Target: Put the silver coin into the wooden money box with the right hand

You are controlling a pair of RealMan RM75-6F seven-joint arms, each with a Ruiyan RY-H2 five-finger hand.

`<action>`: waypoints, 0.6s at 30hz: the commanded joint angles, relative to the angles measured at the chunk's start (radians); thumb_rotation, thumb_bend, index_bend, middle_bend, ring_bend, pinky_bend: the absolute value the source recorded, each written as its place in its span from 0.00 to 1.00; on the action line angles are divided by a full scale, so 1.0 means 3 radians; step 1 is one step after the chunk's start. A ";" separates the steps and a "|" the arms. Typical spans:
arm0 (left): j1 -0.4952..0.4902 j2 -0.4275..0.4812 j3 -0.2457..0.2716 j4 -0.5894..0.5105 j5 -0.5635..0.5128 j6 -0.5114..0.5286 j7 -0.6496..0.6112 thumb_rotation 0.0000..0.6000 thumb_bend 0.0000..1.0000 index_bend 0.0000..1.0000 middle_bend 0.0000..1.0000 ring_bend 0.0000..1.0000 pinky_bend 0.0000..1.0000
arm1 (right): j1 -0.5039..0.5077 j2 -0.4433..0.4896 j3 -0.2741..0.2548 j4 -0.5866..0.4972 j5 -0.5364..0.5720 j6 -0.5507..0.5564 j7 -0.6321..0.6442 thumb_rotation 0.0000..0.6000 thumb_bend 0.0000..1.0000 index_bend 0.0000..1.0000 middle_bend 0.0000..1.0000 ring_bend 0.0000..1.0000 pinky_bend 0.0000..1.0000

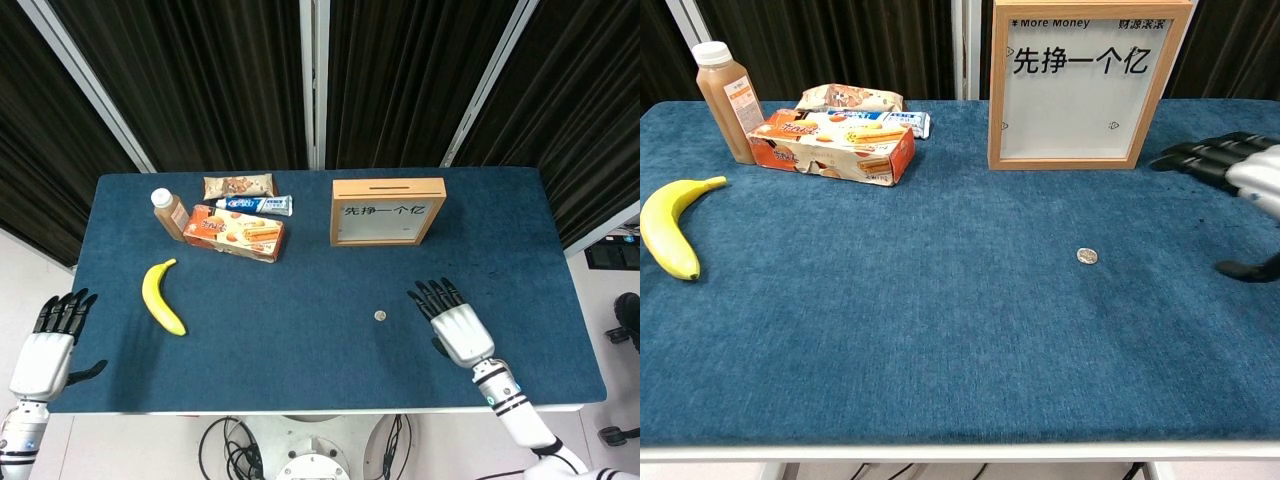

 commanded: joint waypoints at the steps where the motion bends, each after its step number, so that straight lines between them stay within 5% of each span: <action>1: -0.0001 -0.0005 0.0000 0.0014 -0.0005 -0.0008 -0.0011 1.00 0.12 0.03 0.00 0.00 0.00 | 0.0113 -0.0203 0.0074 0.0173 0.0143 -0.0163 -0.0024 1.00 0.21 0.16 0.00 0.00 0.00; 18: -0.0011 -0.0019 -0.0016 0.0104 -0.0056 -0.0054 -0.0096 1.00 0.12 0.03 0.00 0.00 0.00 | 0.0375 -0.0760 0.0100 0.0741 0.0278 -0.0343 0.0137 1.00 0.24 0.30 0.00 0.00 0.00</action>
